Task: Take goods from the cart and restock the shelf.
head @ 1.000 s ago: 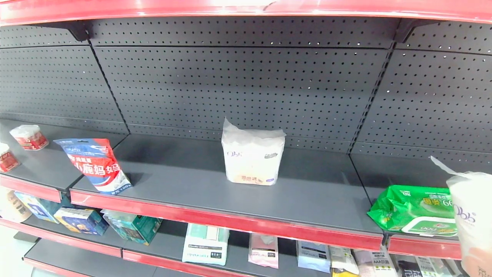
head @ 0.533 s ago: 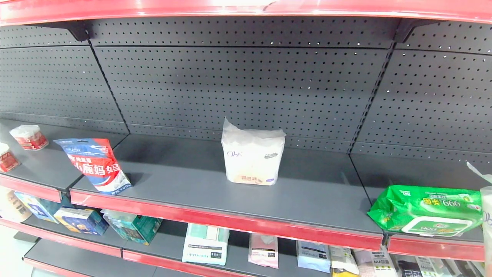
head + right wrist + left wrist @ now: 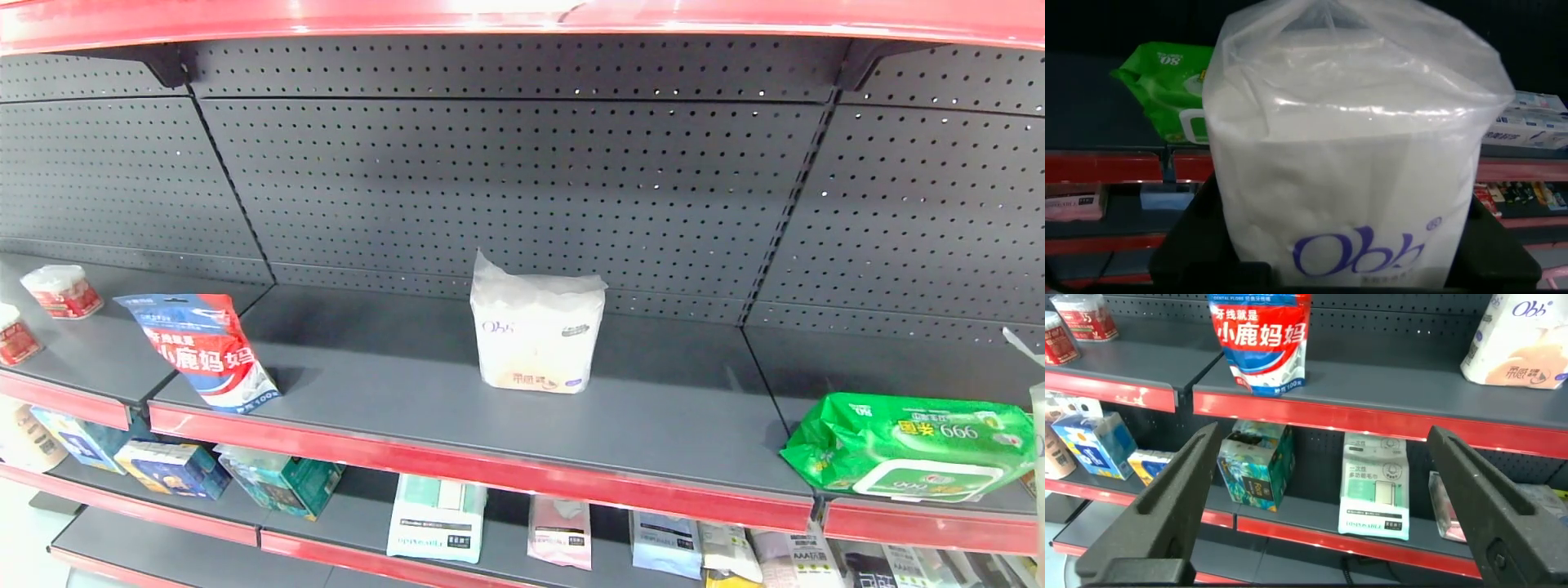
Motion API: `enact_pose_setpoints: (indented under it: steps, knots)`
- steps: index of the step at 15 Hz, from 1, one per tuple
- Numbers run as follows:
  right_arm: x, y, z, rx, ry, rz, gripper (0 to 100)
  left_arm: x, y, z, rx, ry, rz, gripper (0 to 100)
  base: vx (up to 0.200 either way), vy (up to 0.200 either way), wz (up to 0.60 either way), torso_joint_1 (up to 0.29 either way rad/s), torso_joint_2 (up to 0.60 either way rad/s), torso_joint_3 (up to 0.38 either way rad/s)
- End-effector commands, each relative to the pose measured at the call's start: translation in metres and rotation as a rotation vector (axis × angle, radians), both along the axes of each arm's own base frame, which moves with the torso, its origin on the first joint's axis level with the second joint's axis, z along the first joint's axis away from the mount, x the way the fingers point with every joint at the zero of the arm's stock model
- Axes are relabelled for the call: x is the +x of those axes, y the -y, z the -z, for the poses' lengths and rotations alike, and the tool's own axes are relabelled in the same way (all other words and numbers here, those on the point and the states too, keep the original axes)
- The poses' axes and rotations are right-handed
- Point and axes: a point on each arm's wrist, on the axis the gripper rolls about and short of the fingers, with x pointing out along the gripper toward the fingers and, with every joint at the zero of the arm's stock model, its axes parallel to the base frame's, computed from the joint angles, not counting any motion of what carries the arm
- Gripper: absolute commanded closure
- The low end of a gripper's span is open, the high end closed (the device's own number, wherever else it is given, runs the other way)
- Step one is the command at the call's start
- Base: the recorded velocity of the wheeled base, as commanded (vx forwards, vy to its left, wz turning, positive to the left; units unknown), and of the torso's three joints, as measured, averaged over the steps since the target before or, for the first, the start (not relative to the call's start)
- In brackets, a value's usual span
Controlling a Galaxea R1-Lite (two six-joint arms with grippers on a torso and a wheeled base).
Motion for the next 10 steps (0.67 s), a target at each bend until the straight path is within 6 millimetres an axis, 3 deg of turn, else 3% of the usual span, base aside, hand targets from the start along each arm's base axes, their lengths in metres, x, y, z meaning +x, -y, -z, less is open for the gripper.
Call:
enact_pose_setpoints:
  steps: [1,10]
  knots:
    - [-0.0001,-0.0001,-0.0019,-0.002,0.006,-0.004,100,0.0,0.0,0.0001,-0.001,-0.001,-0.001,0,0.0,0.0,0.0,0.0,0.0,0.0]
    - [-0.0011,-0.0017,-0.0091,-0.002,0.038,-0.054,100,0.0,0.0,0.0001,-0.001,-0.001,-0.001,0,0.0,0.0,0.0,0.0,0.0,0.0]
